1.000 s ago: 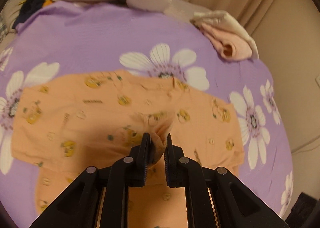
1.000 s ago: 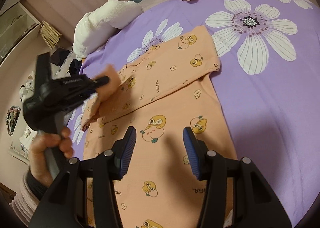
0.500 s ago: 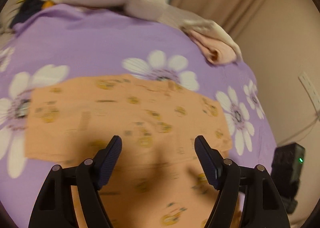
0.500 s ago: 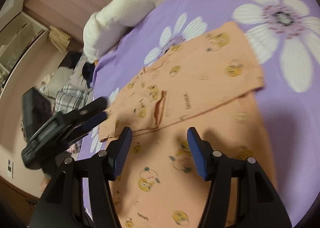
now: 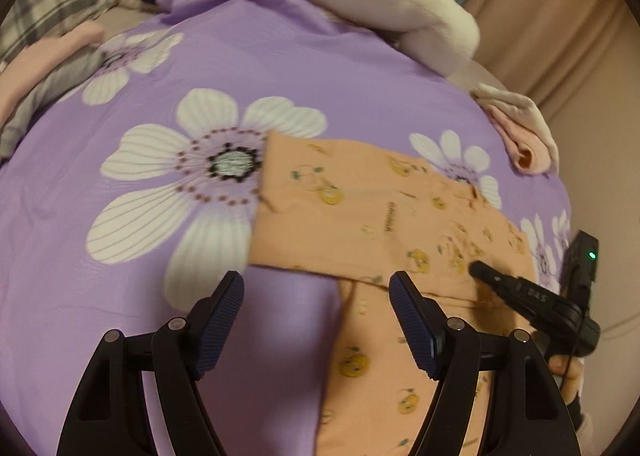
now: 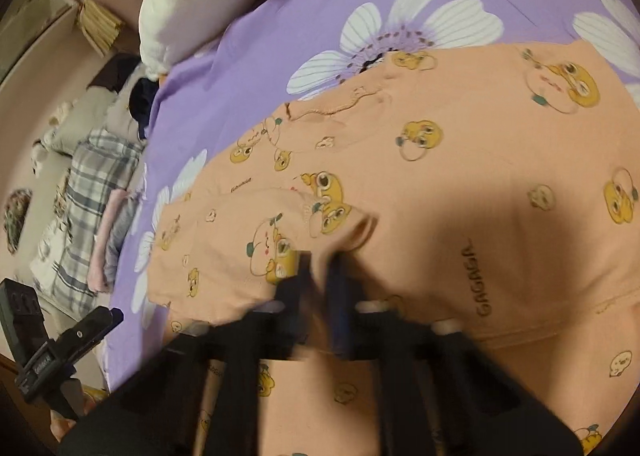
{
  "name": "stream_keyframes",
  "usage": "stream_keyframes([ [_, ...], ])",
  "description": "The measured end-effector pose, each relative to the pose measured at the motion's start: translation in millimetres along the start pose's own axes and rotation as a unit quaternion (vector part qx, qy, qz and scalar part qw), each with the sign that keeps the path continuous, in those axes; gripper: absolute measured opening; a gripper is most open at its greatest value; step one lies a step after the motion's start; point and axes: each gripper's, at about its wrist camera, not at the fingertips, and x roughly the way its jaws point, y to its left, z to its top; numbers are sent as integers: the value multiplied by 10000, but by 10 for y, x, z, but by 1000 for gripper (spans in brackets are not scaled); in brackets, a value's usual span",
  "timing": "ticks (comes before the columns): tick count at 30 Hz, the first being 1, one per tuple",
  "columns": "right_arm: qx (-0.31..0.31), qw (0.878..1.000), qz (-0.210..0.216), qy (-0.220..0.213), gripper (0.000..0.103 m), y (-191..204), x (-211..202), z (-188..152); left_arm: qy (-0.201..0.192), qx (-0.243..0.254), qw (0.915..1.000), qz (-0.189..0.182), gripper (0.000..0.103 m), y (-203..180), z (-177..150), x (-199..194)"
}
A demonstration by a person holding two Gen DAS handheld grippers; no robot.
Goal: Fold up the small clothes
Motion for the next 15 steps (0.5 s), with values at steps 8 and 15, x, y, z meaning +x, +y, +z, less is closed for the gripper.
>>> stream_keyframes([
  [8, -178, 9927, 340, -1147, 6, 85, -916, 239, -127, -66, 9998, -118, 74, 45, 73, -27],
  [15, -150, 9948, -468, -895, 10, -267, -952, 258, -1, 228, 9996, -193, 74, -201, 148, 176],
])
